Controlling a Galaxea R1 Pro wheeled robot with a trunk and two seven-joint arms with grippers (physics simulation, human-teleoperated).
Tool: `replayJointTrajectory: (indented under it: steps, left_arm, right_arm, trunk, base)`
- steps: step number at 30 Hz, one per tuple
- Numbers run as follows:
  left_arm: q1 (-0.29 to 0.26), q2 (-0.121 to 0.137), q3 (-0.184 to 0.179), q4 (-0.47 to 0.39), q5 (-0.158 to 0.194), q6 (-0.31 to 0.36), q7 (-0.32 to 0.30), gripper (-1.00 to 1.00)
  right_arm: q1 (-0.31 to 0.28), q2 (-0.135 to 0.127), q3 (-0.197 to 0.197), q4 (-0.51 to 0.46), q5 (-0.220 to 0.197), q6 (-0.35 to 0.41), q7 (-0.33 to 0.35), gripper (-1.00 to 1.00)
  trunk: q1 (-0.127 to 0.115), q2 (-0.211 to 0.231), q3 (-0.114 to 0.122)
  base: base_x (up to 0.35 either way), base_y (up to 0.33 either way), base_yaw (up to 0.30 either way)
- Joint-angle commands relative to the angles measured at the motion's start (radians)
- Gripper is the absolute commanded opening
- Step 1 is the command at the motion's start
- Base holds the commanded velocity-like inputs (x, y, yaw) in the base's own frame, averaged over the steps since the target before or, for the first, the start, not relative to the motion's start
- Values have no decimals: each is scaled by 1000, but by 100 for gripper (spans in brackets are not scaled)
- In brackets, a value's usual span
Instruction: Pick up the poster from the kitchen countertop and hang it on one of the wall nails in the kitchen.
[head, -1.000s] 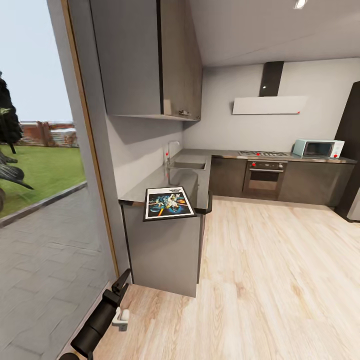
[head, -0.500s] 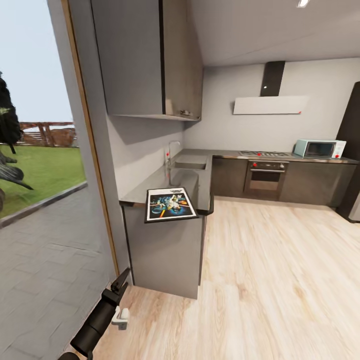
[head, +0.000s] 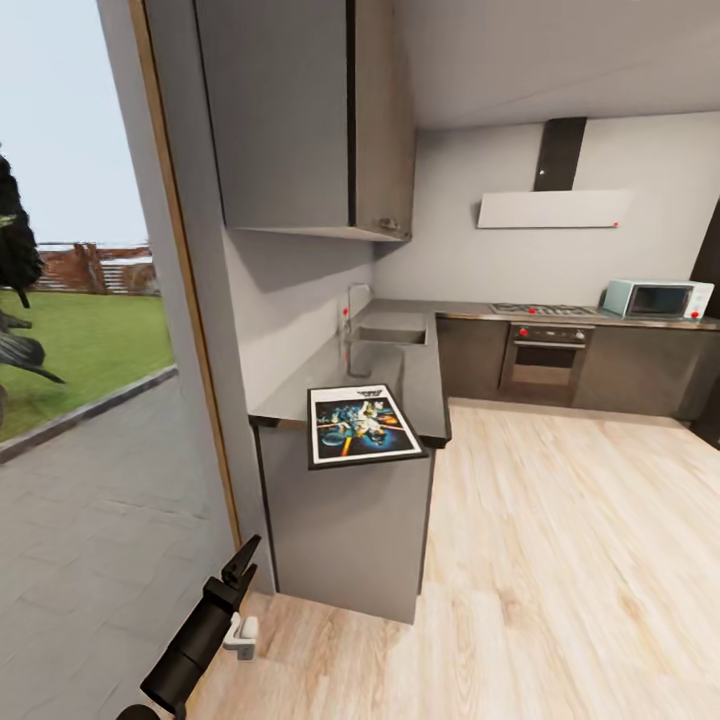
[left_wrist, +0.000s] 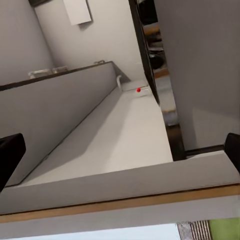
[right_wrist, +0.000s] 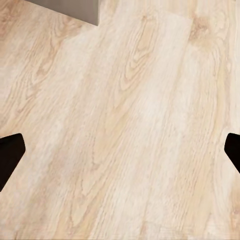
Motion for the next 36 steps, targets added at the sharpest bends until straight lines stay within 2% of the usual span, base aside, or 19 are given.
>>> replayJointTrajectory:
  steps: [1,6,14,28,36]
  left_arm:
    - [0,-1,3,0,-10,-4,7,100]
    - [0,-2,0,0,-10,-4,7,100]
    - [0,-2,1,-1,-10,-3,7,100]
    - [0,-5,-7,-35,-10,-5,7,100]
    - [0,-5,-8,-50,-10,-5,7,100]
  right_arm:
    - [-1,0,0,1,7,-2,-1,100]
    - [-1,0,1,0,7,-2,0,100]
    - [-1,0,1,1,9,-3,0,100]
    - [-1,0,1,1,9,-2,0,100]
    - [-1,0,1,1,9,-3,0,100]
  trunk:
    - [1,0,-1]
    - [1,0,-1]
    - [1,0,-1]
    - [1,0,-1]
    - [1,0,1]
  base:
    - [256,188,0]
    - [222,165,-107]
    - [48,35,-227]
    - [2,1,-30]
    - [83,54,-170]
